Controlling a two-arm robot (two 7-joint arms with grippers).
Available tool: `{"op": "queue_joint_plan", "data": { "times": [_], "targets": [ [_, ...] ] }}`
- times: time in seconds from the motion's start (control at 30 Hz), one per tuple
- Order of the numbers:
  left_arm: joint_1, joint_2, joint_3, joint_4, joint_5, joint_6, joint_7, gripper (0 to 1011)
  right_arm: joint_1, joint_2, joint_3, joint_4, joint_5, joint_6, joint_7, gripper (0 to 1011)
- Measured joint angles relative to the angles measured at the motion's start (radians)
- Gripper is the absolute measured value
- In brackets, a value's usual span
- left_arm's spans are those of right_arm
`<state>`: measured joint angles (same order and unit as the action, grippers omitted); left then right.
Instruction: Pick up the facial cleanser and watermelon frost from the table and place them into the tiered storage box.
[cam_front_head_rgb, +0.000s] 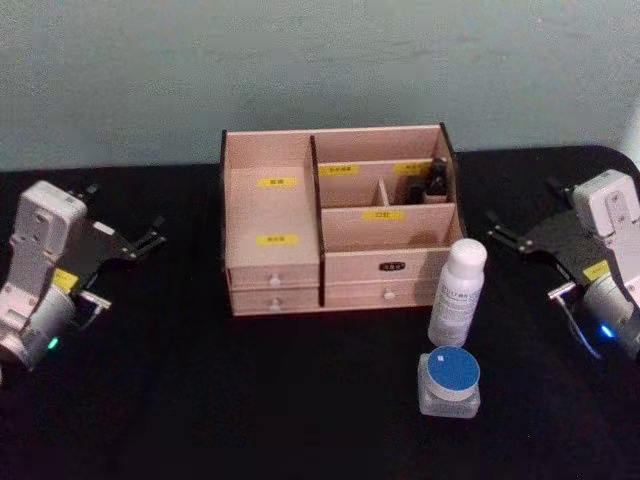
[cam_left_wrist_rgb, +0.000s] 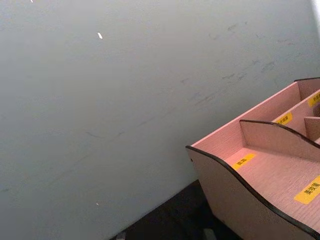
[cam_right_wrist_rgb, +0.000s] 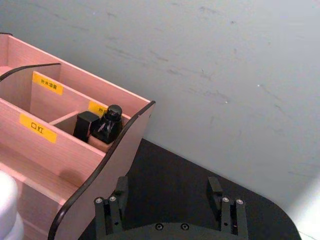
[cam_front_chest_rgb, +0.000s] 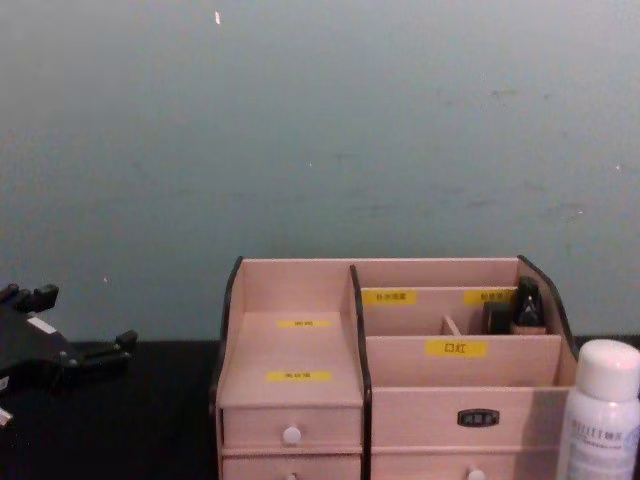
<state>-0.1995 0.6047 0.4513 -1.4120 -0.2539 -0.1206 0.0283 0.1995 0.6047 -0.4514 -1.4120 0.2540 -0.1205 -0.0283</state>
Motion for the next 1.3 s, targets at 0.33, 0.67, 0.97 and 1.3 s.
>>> {"op": "queue_joint_plan", "data": {
  "times": [0.33, 0.67, 0.97, 1.3],
  "targets": [
    [0.000, 0.000, 0.000, 0.000, 0.000, 0.000, 0.000, 1001, 0.000, 0.000, 0.000, 0.000, 0.000, 0.000, 0.000, 1000],
    [0.000, 0.000, 0.000, 0.000, 0.000, 0.000, 0.000, 1001, -0.015, 0.003, 0.015, -0.017, -0.003, 0.008, 0.011, 1000],
    [0.000, 0.000, 0.000, 0.000, 0.000, 0.000, 0.000, 1001, -0.126, 0.063, 0.065, -0.141, 0.023, 0.065, 0.032, 1000],
    [0.000, 0.000, 0.000, 0.000, 0.000, 0.000, 0.000, 1001, -0.353, 0.174, 0.162, -0.351, 0.106, 0.139, 0.066, 1000]
  ]
}}
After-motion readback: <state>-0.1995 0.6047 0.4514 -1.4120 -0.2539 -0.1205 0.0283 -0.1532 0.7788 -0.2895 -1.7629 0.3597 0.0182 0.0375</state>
